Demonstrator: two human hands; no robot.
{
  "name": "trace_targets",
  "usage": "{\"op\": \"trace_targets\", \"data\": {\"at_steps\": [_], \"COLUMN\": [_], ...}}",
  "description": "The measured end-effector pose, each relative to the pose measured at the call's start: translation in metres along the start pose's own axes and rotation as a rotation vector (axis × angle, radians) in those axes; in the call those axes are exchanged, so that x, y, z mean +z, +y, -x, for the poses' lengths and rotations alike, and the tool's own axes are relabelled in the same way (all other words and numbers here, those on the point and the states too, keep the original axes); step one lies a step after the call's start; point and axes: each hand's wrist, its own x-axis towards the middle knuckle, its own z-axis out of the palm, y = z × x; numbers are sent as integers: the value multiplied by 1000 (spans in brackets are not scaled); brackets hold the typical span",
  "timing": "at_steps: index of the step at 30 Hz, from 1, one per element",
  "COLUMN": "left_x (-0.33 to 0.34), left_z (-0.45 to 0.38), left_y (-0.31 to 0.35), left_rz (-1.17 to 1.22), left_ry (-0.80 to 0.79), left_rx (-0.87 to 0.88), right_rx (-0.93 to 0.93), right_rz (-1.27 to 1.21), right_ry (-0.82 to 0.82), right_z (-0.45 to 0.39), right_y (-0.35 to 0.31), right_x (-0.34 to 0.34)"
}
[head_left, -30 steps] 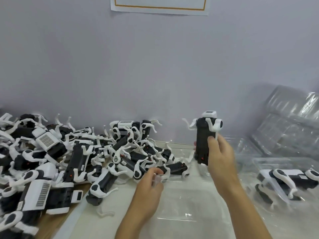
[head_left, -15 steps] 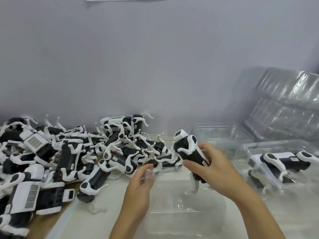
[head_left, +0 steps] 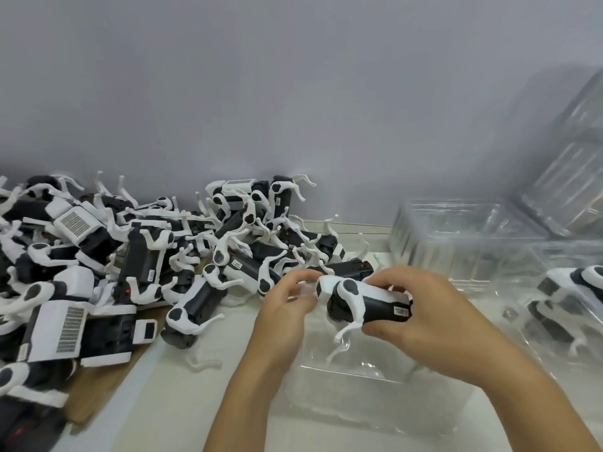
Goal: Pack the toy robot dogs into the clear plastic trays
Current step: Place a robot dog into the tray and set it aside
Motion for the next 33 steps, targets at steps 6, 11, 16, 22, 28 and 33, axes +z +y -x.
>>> {"op": "trace_targets", "data": {"at_steps": [6,11,16,22,28,33], "left_x": [-1,4,11,13,13,10], "left_z": [-3,-2,4,0,-2,-2], "left_y": [0,3,10,5,-1,2], "left_rz": [10,3,29,61,21,77], "left_ry": [15,30,29,41,119,72], "left_rx": [-8,24,29,-24,-25,-89], "right_rx": [-17,34,6,3,-6,6], "right_rz": [84,81,96,117,144,140], "right_ry": [1,25,41,53,36,44], "right_z": [-3,-3,-4,-5,-6,-6], "right_y": [2,5,8,9,11,12], "right_x": [8,7,8,11,17,17]}}
